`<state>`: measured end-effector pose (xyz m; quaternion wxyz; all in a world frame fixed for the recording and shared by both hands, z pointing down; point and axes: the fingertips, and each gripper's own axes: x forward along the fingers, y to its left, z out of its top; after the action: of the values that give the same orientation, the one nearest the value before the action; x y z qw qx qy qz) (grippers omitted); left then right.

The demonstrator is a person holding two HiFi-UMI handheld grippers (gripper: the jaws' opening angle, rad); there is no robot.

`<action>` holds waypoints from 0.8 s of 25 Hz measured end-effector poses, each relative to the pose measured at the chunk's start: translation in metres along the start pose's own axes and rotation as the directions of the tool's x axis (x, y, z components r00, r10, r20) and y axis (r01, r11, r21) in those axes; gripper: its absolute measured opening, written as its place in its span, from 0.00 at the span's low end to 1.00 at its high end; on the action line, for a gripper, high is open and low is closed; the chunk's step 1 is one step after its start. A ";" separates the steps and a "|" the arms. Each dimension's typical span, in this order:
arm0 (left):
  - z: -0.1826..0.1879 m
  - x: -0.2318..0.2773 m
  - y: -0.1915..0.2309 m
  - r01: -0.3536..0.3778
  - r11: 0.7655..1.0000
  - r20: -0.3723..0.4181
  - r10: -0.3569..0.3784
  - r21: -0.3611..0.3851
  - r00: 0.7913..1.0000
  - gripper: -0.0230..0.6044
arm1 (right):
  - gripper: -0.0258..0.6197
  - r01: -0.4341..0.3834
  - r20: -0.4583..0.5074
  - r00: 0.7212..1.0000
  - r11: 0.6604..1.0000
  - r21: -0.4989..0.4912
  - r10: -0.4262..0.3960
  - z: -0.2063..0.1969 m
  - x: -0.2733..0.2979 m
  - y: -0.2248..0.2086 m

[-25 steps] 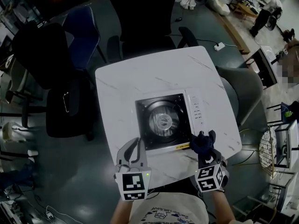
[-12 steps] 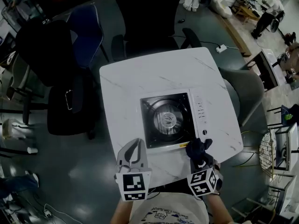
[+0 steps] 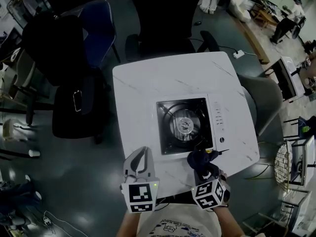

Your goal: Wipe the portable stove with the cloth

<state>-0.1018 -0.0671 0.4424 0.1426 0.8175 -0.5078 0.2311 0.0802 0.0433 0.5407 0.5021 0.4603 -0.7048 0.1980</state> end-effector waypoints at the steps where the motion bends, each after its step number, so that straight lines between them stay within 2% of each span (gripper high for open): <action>1: -0.001 -0.001 0.002 -0.005 1.000 0.001 0.005 -0.003 1.000 0.07 | 0.24 -0.008 0.003 1.000 1.000 -0.003 0.008 0.003 0.001 0.004; 6: -0.003 -0.008 0.011 -0.025 0.999 0.006 0.025 -0.024 1.000 0.07 | 0.24 -0.060 0.025 0.998 0.998 -0.019 0.060 0.020 0.002 0.024; 20: -0.022 -0.033 0.041 -0.121 0.988 -0.002 0.122 -0.091 0.993 0.07 | 0.24 -0.168 0.047 0.983 0.971 -0.168 0.179 0.051 0.008 0.074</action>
<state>-0.1560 -0.0499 0.4445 0.1642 0.7783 -0.5668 0.2145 -0.0099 0.0387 0.5395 0.4967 0.3601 -0.7716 0.1682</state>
